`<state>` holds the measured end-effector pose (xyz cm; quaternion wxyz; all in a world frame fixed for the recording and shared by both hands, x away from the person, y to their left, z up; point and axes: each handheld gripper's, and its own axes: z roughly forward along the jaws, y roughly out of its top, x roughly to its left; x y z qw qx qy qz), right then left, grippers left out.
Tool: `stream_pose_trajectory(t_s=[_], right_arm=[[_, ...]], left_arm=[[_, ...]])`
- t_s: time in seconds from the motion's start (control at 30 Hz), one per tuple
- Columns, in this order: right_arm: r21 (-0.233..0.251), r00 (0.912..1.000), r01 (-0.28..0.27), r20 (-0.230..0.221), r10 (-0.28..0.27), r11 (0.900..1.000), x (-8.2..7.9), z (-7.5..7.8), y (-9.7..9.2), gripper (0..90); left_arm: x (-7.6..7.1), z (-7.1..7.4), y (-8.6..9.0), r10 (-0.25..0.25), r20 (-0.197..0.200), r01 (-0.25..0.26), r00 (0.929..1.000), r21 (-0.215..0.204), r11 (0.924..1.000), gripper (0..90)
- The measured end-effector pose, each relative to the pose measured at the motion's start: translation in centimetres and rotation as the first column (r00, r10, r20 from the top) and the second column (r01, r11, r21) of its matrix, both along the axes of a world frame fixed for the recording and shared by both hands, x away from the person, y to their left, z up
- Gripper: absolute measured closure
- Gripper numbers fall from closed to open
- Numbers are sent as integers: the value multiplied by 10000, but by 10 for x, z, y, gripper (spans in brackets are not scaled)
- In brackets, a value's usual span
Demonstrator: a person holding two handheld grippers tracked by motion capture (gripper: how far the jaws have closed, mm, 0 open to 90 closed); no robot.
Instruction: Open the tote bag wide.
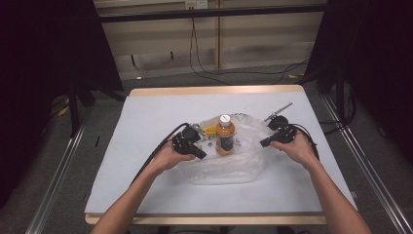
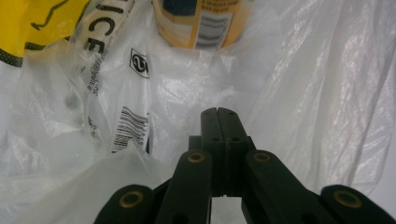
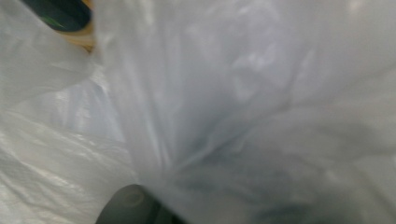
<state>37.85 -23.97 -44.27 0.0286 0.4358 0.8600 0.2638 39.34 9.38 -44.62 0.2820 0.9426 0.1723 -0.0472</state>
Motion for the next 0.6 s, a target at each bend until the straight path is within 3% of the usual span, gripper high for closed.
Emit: stream_pose_trajectory(t_s=[0.13, 0.2, 0.27, 0.33, 0.37, 0.4, 0.43, 0.6], right_arm=[[661, 9983, -98, 582, 60, 9978, -9, 13, 1, 900], [677, 9978, -149, 662, 104, 9976, -11, 15, 2, 900], [827, 9952, -254, 968, 174, 9962, -15, 18, 4, 900], [1082, 9929, -263, 1179, 134, 9938, -19, 19, 4, 900], [1150, 9920, -237, 1255, 92, 9931, -21, 19, 4, 900], [1210, 9916, -186, 1292, 28, 9925, -22, 19, 3, 900], [1285, 9900, -217, 1412, 34, 9915, -23, 18, 2, 900], [1914, 9805, 16, 1927, -392, 9815, -31, 20, -4, 900]], left_arm=[[-7, 5, 7, 6, 285, 14, 9996, -700, 9975, 900], [-11, 8, 12, 214, 409, -172, 9989, -1012, 9947, 900], [-14, 13, 19, 101, 537, -17, 9985, -1544, 9880, 900], [-15, 17, 24, 188, 574, -90, 9982, -1657, 9861, 900], [-17, 16, 25, 424, 598, -294, 9973, -2040, 9785, 900], [-18, 18, 28, 389, 706, -231, 9967, -2124, 9769, 900], [-19, 18, 31, 571, 721, -374, 9958, -2496, 9676, 900], [-23, 24, 42, 952, 895, -636, 9914, -3058, 9500, 900]])
